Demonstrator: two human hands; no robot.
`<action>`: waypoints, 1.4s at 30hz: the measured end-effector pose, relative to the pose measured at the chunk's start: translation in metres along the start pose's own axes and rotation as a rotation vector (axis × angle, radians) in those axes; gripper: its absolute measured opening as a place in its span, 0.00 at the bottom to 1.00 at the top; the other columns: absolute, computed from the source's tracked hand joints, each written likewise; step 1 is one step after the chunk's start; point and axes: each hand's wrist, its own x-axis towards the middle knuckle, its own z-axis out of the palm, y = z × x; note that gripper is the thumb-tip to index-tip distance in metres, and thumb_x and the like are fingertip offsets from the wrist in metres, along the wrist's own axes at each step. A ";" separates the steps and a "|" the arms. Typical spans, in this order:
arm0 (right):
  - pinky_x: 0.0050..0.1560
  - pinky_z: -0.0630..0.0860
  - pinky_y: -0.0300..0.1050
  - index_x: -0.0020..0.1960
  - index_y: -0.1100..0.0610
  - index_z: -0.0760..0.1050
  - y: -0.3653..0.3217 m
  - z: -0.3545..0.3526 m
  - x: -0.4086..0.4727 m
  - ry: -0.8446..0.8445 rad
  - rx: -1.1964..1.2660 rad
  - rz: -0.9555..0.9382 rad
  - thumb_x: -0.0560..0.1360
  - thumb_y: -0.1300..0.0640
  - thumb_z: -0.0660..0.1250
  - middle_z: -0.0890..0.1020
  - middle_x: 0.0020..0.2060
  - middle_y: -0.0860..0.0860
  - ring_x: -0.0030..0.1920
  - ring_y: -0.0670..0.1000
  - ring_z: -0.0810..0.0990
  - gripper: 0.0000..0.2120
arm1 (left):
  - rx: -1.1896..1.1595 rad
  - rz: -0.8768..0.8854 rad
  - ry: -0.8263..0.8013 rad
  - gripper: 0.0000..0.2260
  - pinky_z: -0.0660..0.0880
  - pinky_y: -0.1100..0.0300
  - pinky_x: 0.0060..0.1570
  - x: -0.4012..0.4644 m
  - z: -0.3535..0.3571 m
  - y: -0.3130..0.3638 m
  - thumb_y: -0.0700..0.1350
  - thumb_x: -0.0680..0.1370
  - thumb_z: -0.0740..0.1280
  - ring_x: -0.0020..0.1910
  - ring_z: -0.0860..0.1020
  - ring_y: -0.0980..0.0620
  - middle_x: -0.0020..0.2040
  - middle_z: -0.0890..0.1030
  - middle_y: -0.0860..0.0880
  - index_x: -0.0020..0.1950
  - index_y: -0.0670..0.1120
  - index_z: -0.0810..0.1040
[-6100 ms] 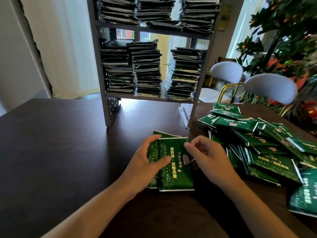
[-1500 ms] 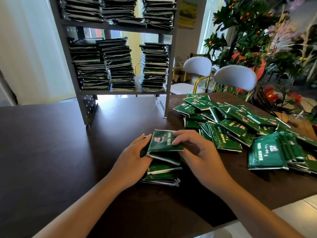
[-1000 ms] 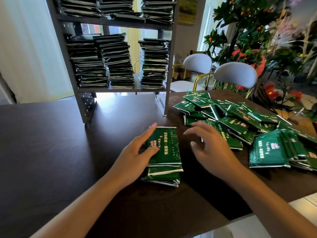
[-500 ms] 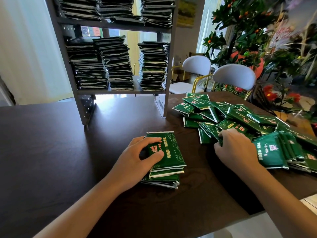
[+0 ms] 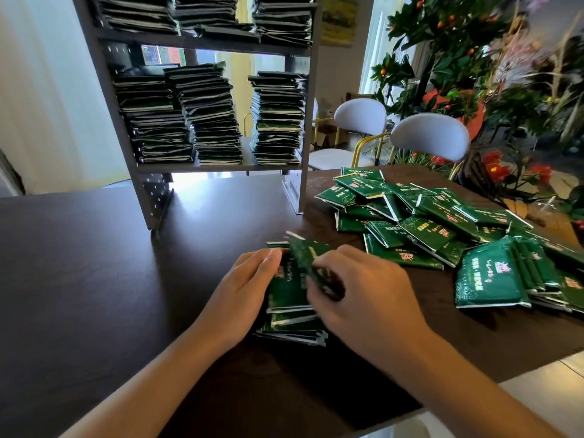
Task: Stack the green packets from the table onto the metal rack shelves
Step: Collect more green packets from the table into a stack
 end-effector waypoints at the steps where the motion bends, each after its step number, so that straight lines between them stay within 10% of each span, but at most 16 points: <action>1: 0.33 0.74 0.40 0.45 0.49 0.81 -0.006 0.004 -0.003 0.002 0.010 -0.038 0.73 0.45 0.67 0.79 0.37 0.43 0.35 0.45 0.77 0.09 | -0.032 -0.006 0.003 0.15 0.68 0.66 0.61 0.000 0.000 0.001 0.65 0.76 0.56 0.60 0.75 0.67 0.60 0.80 0.59 0.53 0.68 0.81; 7: 0.43 0.73 0.40 0.57 0.48 0.84 -0.012 0.007 -0.006 -0.162 0.221 -0.032 0.73 0.32 0.62 0.75 0.41 0.42 0.45 0.43 0.74 0.25 | -0.045 -0.020 -0.038 0.14 0.76 0.43 0.61 0.005 -0.004 -0.003 0.64 0.75 0.65 0.54 0.82 0.52 0.54 0.83 0.50 0.54 0.61 0.81; 10: 0.48 0.75 0.44 0.54 0.48 0.85 0.009 -0.005 0.002 -0.104 0.375 0.074 0.76 0.38 0.62 0.78 0.43 0.40 0.47 0.42 0.77 0.19 | 0.000 -0.021 -0.055 0.09 0.78 0.49 0.58 0.005 -0.006 -0.005 0.60 0.79 0.65 0.53 0.83 0.55 0.55 0.83 0.52 0.56 0.62 0.80; 18: 0.71 0.66 0.59 0.76 0.47 0.64 0.106 0.002 0.018 -0.374 -0.287 0.532 0.79 0.44 0.64 0.66 0.74 0.55 0.74 0.60 0.62 0.28 | -0.009 -0.048 -0.038 0.09 0.80 0.60 0.49 0.003 -0.005 -0.003 0.52 0.82 0.64 0.49 0.84 0.60 0.52 0.85 0.58 0.61 0.61 0.75; 24: 0.66 0.69 0.54 0.75 0.49 0.66 0.112 0.019 0.008 -0.382 -0.370 0.504 0.80 0.44 0.60 0.73 0.69 0.53 0.70 0.58 0.68 0.25 | -0.017 -0.064 -0.016 0.09 0.73 0.76 0.39 0.002 -0.002 0.001 0.49 0.82 0.64 0.45 0.80 0.72 0.45 0.82 0.66 0.60 0.62 0.73; 38: 0.50 0.76 0.46 0.64 0.47 0.79 0.072 0.004 -0.003 -0.278 -0.280 0.293 0.79 0.46 0.64 0.86 0.47 0.47 0.47 0.52 0.84 0.16 | 0.041 -0.071 -0.007 0.13 0.69 0.81 0.36 -0.001 -0.001 0.008 0.49 0.83 0.63 0.40 0.75 0.80 0.48 0.73 0.67 0.67 0.59 0.72; 42: 0.54 0.77 0.45 0.64 0.47 0.79 0.069 -0.004 0.004 -0.177 -0.047 0.339 0.78 0.49 0.67 0.84 0.55 0.45 0.53 0.48 0.82 0.14 | 0.016 -0.088 0.005 0.15 0.70 0.80 0.39 0.000 -0.002 0.006 0.52 0.82 0.64 0.46 0.76 0.77 0.55 0.74 0.65 0.68 0.60 0.68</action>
